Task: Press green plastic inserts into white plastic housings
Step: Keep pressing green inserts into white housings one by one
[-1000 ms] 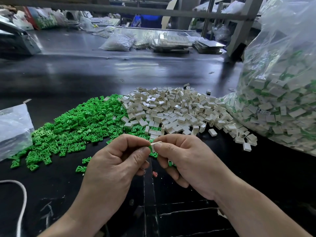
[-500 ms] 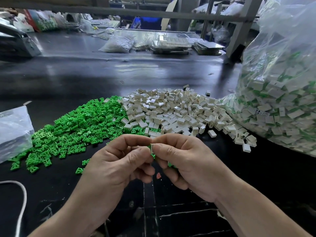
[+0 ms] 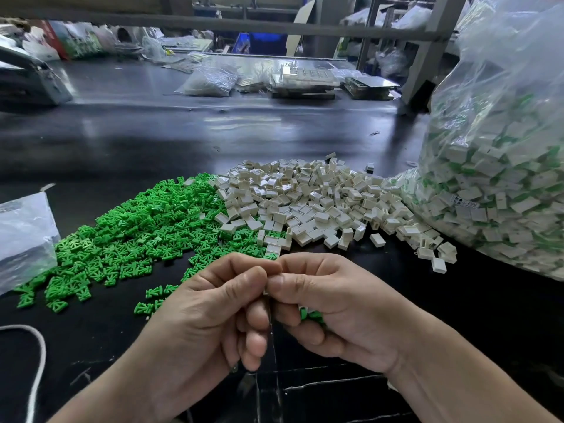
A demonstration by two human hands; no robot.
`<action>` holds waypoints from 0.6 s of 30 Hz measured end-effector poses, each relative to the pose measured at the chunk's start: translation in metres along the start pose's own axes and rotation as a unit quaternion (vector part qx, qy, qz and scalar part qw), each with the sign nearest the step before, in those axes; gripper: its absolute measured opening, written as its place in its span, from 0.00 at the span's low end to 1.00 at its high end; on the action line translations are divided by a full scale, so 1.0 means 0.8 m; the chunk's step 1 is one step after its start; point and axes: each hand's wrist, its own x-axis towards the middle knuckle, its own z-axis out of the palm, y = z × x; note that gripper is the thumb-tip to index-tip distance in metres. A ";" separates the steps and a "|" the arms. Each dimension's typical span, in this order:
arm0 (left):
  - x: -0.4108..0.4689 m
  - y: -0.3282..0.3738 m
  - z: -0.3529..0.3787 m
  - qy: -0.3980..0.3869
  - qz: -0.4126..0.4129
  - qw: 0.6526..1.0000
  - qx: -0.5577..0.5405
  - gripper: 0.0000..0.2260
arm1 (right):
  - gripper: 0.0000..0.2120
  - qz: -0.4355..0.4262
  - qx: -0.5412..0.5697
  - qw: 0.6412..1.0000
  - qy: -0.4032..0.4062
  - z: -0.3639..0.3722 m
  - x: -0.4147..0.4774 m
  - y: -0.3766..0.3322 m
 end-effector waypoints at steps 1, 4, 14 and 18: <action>0.000 -0.001 0.000 0.002 -0.001 1.000 0.003 0.20 | 0.06 0.000 -0.011 1.000 -0.002 0.001 0.000 0.000; 0.002 -0.005 0.001 0.001 0.016 1.000 -0.003 0.20 | 0.12 0.001 0.002 1.000 0.013 0.003 0.001 0.002; 0.002 -0.005 0.001 -0.024 0.042 0.998 -0.032 0.19 | 0.26 -0.005 0.064 0.998 -0.015 0.010 0.001 0.002; 0.003 -0.005 0.004 0.004 0.054 0.998 -0.013 0.21 | 0.25 0.003 0.071 0.997 0.002 0.009 0.002 0.003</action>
